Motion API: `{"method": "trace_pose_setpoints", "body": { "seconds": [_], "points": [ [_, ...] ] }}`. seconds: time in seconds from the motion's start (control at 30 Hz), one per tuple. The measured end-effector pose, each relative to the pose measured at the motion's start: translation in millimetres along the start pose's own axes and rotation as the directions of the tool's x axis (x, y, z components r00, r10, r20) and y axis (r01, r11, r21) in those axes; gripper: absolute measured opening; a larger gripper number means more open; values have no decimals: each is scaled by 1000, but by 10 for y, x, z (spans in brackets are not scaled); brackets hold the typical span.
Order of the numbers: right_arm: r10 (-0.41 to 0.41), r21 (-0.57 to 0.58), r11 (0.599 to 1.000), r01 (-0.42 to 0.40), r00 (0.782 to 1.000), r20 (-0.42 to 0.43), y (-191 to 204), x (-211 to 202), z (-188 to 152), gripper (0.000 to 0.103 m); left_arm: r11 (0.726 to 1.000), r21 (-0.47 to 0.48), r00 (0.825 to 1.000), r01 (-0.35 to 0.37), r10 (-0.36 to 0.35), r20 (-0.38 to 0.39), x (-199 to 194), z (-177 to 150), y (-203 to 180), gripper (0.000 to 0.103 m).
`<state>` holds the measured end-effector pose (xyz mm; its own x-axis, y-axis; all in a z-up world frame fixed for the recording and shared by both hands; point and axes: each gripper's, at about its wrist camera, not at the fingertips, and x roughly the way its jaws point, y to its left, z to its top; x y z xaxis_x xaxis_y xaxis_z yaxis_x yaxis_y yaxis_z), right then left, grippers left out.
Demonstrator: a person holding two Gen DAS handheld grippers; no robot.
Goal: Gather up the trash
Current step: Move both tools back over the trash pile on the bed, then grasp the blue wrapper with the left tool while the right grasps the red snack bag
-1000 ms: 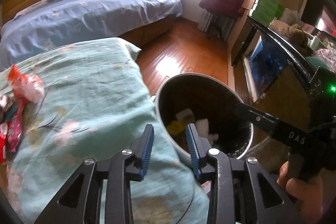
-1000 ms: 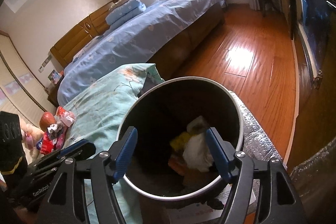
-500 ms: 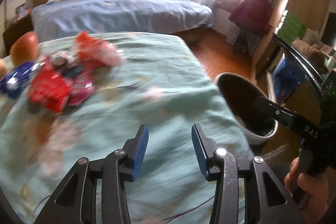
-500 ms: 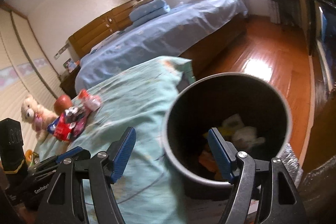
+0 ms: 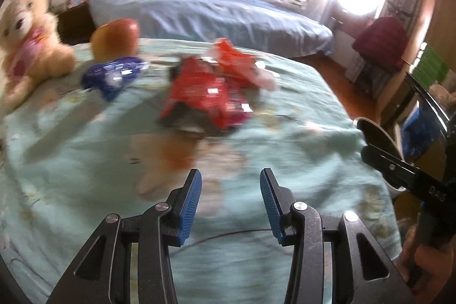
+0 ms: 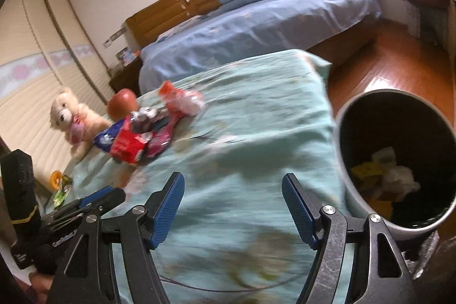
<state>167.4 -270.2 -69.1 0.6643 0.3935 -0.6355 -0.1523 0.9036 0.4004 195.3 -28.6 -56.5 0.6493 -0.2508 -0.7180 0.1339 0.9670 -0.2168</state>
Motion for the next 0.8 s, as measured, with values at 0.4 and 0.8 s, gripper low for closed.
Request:
{"method": "trace_pose_setpoints", "body": {
  "seconds": [0.4,0.8],
  "points": [
    [73,-88,993,-79,995,-74,723,349,-93,72,992,-96,996,-85,86,7,-142,66,653,44],
    [75,-159,983,-90,992,-101,1141,665,-79,70,987,-126,994,-104,107,13,-3,288,992,52]
  ]
}}
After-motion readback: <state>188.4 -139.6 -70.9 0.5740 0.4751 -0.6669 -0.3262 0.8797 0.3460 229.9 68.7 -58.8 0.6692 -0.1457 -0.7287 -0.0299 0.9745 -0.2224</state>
